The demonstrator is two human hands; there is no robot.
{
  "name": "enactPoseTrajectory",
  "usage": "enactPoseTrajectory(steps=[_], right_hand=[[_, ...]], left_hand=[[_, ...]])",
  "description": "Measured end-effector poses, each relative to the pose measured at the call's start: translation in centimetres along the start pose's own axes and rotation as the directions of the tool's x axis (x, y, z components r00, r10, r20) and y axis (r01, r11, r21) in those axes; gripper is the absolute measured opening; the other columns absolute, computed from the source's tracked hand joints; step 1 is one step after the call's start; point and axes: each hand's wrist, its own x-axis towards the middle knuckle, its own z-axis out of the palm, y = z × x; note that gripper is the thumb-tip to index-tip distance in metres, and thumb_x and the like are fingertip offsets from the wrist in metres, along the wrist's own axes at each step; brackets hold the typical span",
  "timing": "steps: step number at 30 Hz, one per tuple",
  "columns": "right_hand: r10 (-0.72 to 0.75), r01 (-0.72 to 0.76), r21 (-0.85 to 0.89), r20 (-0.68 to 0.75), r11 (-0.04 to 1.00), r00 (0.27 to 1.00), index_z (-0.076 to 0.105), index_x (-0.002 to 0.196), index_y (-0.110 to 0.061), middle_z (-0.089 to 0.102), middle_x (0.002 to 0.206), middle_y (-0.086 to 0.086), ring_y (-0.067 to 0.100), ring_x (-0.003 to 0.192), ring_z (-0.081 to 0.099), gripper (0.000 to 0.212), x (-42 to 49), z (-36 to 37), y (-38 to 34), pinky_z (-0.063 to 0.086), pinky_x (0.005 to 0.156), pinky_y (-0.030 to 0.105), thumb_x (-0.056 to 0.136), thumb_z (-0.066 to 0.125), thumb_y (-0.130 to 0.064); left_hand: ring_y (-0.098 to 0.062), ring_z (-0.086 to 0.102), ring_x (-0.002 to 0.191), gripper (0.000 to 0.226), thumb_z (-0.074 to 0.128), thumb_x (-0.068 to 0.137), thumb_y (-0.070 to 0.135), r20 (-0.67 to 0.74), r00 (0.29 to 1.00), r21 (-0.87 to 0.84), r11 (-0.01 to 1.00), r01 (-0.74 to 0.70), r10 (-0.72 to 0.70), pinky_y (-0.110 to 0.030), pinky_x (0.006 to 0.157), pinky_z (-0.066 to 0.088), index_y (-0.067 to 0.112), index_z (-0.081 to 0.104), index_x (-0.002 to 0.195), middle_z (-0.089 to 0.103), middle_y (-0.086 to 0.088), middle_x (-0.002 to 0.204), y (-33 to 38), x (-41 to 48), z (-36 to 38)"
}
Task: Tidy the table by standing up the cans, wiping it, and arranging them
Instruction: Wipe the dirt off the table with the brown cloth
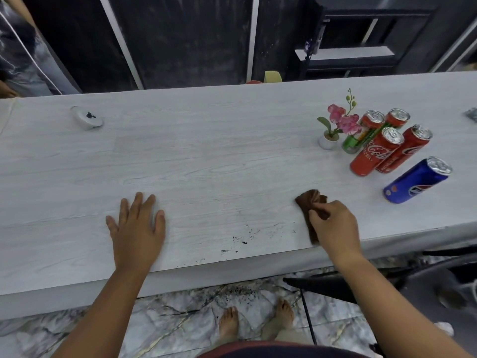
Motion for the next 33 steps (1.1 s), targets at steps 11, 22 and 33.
enactPoseTrajectory(steps=[11,22,33], right_hand=[[-0.141,0.106,0.169,0.213,0.98,0.967,0.079,0.121,-0.015,0.065,0.1,-0.004,0.011,0.091,0.064,0.026,-5.3,6.4,-8.4,0.051,0.081,0.019,0.098,0.075,-0.025],[0.046,-0.047,0.075,0.006,0.996,0.999,0.08,0.119,-0.013,0.066,0.098,-0.004,0.011,0.088,0.063,0.026,-1.4,1.5,-1.9,0.046,0.073,0.017,0.097,0.076,-0.027],[-0.177,0.139,0.199,0.186,0.97,0.967,0.081,0.119,-0.016,0.065,0.096,-0.006,0.009,0.086,0.064,0.023,-5.6,6.8,-8.6,0.047,0.074,0.011,0.098,0.076,-0.023]], left_hand=[[-0.03,0.011,0.168,0.07,0.022,0.106,0.061,0.017,1.0,-0.01,1.0,0.003,-0.002,-0.067,0.132,0.004,0.029,0.04,0.166,0.027,-0.002,0.179,0.3,-0.1,-0.6],[-0.028,0.007,0.169,0.06,0.035,0.113,0.052,0.044,0.999,-0.002,1.0,0.023,-0.023,-0.066,0.133,0.002,0.028,0.037,0.167,0.023,0.0,0.18,0.1,0.1,-0.5],[-0.03,0.009,0.169,0.059,0.036,0.113,0.052,0.03,0.999,-0.014,1.0,0.014,-0.014,-0.066,0.132,0.004,0.027,0.039,0.167,0.025,-0.001,0.18,0.1,-0.1,-0.6]])
